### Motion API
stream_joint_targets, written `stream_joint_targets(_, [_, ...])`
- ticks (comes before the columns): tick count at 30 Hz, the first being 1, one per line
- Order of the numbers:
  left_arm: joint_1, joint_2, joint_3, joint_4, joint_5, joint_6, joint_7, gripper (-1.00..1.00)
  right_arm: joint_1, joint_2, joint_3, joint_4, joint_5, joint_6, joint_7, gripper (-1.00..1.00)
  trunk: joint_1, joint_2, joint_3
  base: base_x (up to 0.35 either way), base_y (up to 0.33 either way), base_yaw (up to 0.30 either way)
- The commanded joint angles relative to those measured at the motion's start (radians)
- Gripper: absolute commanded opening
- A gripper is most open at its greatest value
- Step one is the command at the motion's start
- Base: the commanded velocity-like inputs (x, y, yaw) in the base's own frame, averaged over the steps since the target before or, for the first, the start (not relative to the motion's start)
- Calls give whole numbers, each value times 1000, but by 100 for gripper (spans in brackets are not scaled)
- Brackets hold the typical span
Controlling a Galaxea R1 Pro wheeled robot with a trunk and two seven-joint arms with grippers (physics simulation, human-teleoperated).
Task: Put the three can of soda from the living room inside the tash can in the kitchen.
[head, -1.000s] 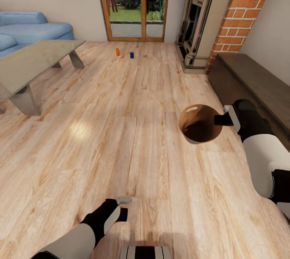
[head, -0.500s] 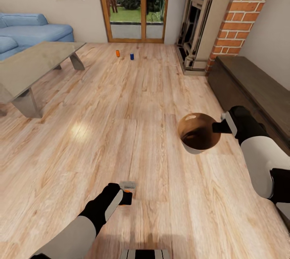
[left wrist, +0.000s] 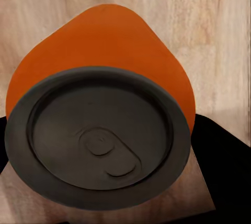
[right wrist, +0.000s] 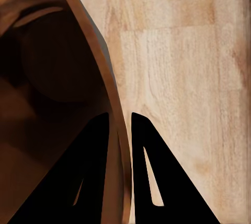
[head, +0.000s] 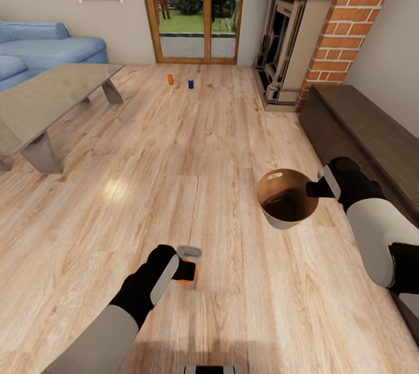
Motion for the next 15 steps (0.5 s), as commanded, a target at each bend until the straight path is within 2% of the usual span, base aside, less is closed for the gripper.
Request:
stream_joint_targets(1, [0,0,0,-14,0,11,0,-100,0,0,0,0,-7,0,4,-100,-4,7,3,0,0,0])
stream_joint_targets(6, [0,0,1,-114,-1,94,0,-100,12,3,7,4,-7,0,2,-100,-23,42,19,0,0,0])
stream_joint_targets(11, [0,0,2,-148,4,94,0,-100,46,18,12,12,-5,0,0,-100,-42,77,35,0,0,0])
stream_joint_targets(15, [0,0,1,-159,52,94,0,-100,74,43,13,15,-4,0,-26,-100,-58,105,47,0,0,0])
